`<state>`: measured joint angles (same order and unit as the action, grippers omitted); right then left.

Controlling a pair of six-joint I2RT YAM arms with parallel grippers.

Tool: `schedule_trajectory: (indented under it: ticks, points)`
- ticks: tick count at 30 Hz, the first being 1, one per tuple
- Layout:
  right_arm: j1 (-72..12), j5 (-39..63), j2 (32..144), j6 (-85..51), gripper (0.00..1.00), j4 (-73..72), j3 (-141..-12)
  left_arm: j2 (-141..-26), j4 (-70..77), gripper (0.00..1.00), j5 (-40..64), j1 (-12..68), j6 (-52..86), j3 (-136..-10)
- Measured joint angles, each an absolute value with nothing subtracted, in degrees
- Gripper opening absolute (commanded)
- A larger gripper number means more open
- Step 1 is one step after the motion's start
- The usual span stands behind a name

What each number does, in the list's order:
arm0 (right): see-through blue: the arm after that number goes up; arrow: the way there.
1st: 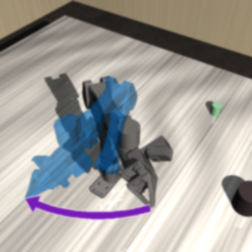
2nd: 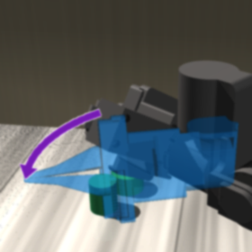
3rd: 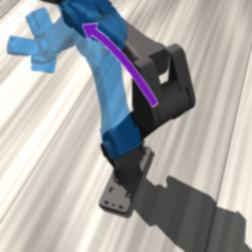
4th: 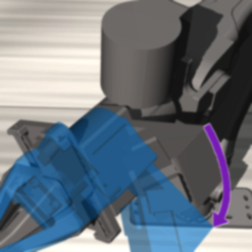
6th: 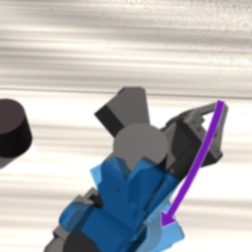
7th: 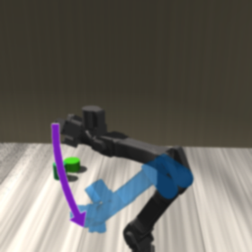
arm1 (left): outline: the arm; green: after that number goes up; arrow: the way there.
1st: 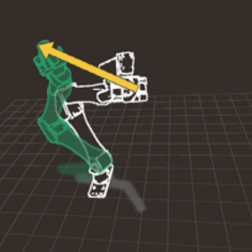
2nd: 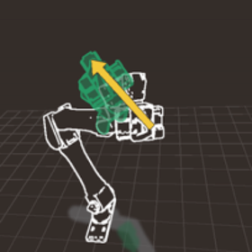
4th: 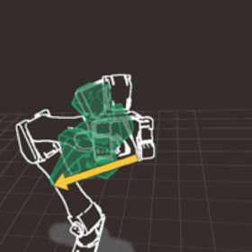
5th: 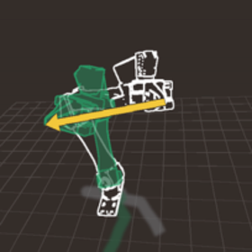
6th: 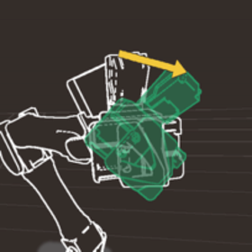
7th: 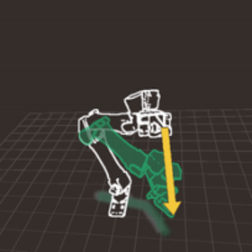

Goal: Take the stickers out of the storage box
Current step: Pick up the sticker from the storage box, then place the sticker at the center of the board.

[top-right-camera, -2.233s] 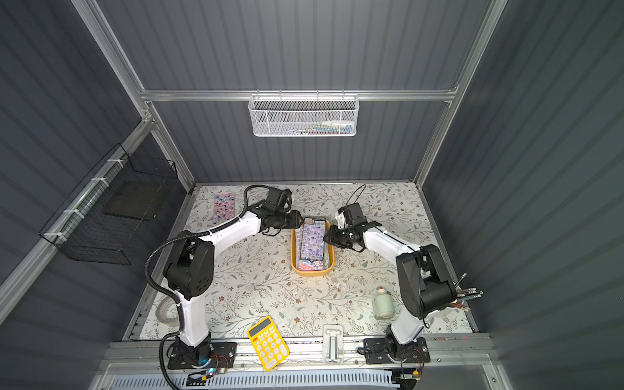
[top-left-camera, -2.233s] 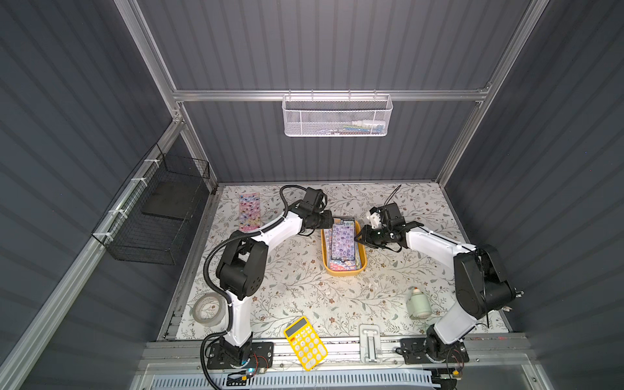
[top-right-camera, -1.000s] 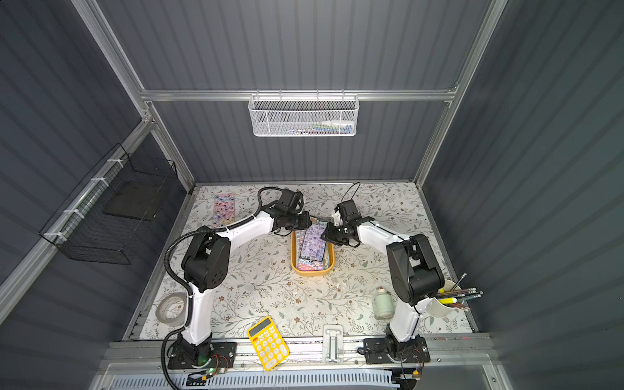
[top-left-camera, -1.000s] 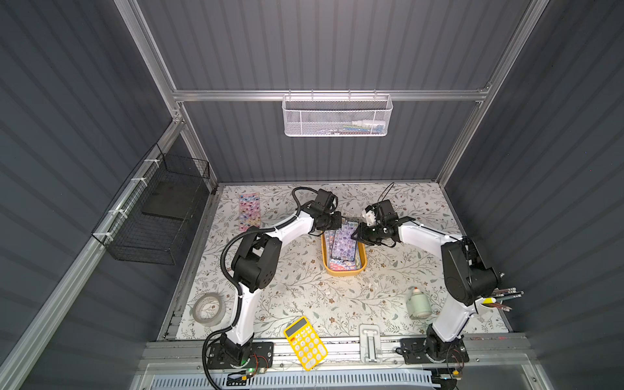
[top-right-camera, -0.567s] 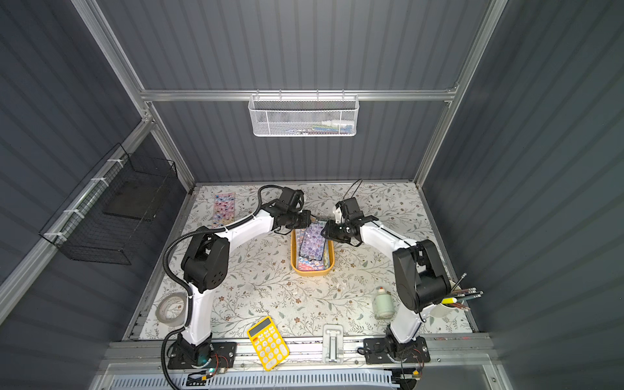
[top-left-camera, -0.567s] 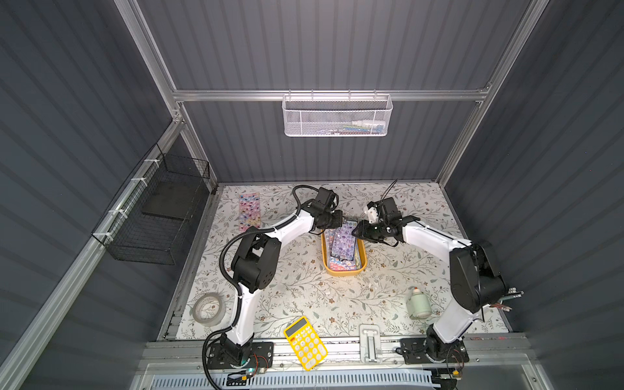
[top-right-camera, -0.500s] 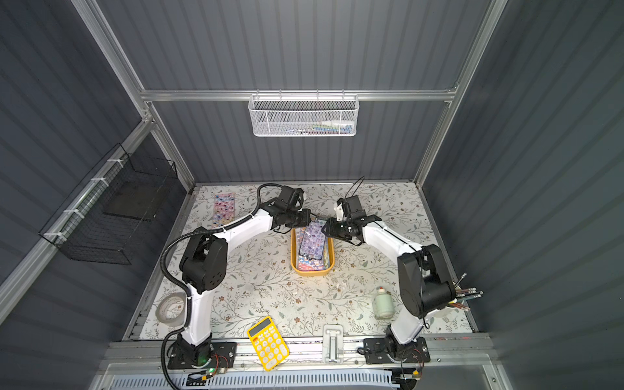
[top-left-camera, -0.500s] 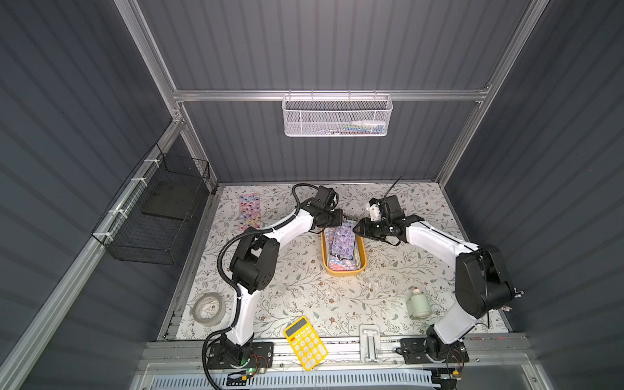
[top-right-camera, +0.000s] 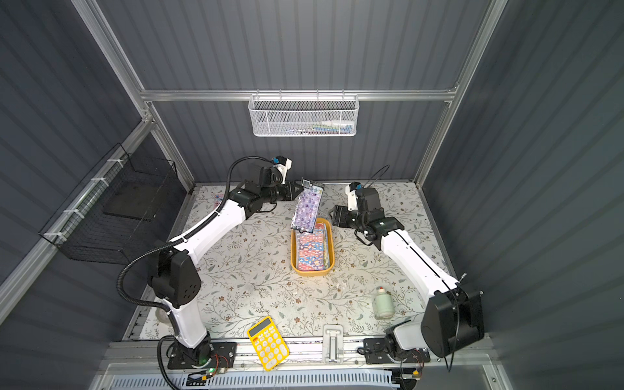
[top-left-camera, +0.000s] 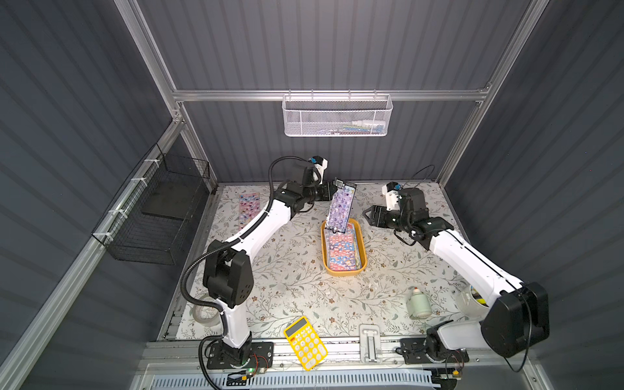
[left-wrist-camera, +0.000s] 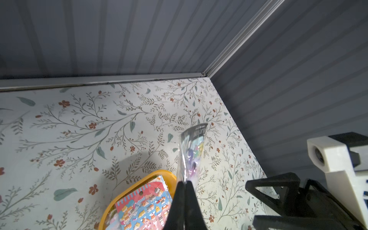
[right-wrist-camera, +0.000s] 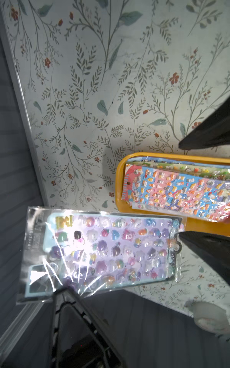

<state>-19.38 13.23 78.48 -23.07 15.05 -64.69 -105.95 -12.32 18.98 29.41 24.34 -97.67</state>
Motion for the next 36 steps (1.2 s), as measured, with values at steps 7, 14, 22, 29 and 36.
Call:
schedule_trajectory:
  ticks: [7, 14, 22, 29, 36]
  points:
    - [-19.11, 13.96, 77.34, -23.0, 0.99, 14.11, -64.69, -104.47, -10.07, 0.0, 19.99, 28.23, 24.62, -95.81]
    - [-19.11, 21.98, 79.37, -23.18, 0.58, 11.49, -65.08, -102.85, -6.46, 0.0, 23.09, 26.41, 27.33, -92.2]
    - [-19.11, 34.5, 89.56, -29.61, 0.44, 4.12, -69.54, -102.85, -1.87, 0.0, 27.4, 24.58, 31.73, -92.12]
    - [-19.11, 40.53, 93.27, -34.72, 0.34, -1.32, -72.93, -102.85, 0.8, 0.0, 30.94, 24.38, 35.31, -92.07]
    - [-19.11, 44.12, 96.18, -38.63, 0.22, -5.78, -73.21, -102.85, 3.92, 0.0, 32.75, 24.38, 38.2, -91.44]
